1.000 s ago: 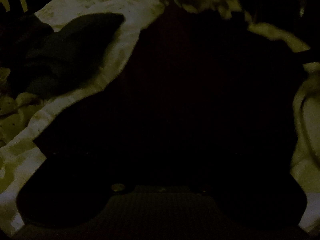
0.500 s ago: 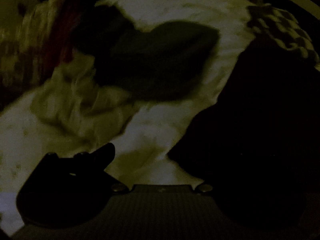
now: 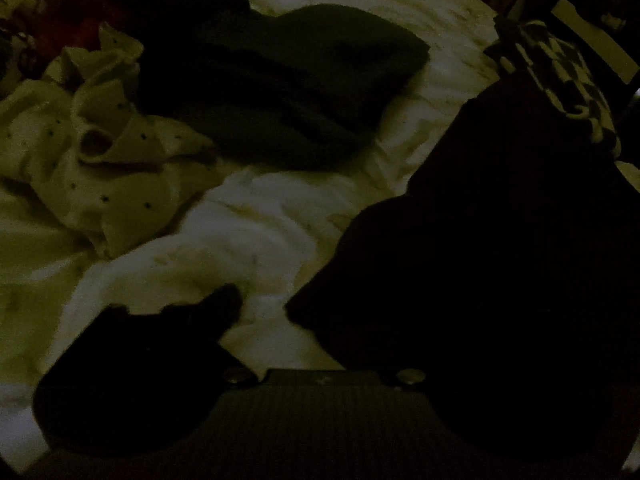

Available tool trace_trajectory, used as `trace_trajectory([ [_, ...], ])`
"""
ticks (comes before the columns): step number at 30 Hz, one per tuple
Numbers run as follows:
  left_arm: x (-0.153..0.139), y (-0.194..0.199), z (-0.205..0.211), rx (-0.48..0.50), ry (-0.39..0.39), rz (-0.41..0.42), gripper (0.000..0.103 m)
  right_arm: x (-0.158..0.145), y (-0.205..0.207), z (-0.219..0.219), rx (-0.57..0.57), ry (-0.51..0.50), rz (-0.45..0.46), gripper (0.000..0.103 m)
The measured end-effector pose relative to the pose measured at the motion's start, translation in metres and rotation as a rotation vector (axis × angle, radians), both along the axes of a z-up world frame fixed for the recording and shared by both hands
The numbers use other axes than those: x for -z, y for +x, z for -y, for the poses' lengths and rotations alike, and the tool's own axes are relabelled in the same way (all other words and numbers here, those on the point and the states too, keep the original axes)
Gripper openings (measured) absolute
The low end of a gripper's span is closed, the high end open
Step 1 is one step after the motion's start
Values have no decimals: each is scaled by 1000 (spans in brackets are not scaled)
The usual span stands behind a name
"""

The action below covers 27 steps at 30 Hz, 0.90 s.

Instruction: Fold small clothes

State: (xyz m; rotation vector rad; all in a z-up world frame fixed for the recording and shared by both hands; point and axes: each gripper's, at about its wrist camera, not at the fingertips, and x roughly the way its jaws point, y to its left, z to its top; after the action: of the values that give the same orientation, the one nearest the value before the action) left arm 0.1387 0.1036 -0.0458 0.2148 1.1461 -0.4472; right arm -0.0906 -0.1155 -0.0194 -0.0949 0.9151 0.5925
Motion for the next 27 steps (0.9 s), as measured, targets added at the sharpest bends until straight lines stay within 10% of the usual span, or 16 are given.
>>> trace_trajectory([
  [7,-22,-4,-9,-43,1,19,90,-14,3,49,120,128,-9,97],
  [16,-60,16,114,214,-81,100,102,-22,-10,275,849,121,104,103],
  [27,-5,43,301,359,-93,27,102,34,25,349,837,268,27,103],
])
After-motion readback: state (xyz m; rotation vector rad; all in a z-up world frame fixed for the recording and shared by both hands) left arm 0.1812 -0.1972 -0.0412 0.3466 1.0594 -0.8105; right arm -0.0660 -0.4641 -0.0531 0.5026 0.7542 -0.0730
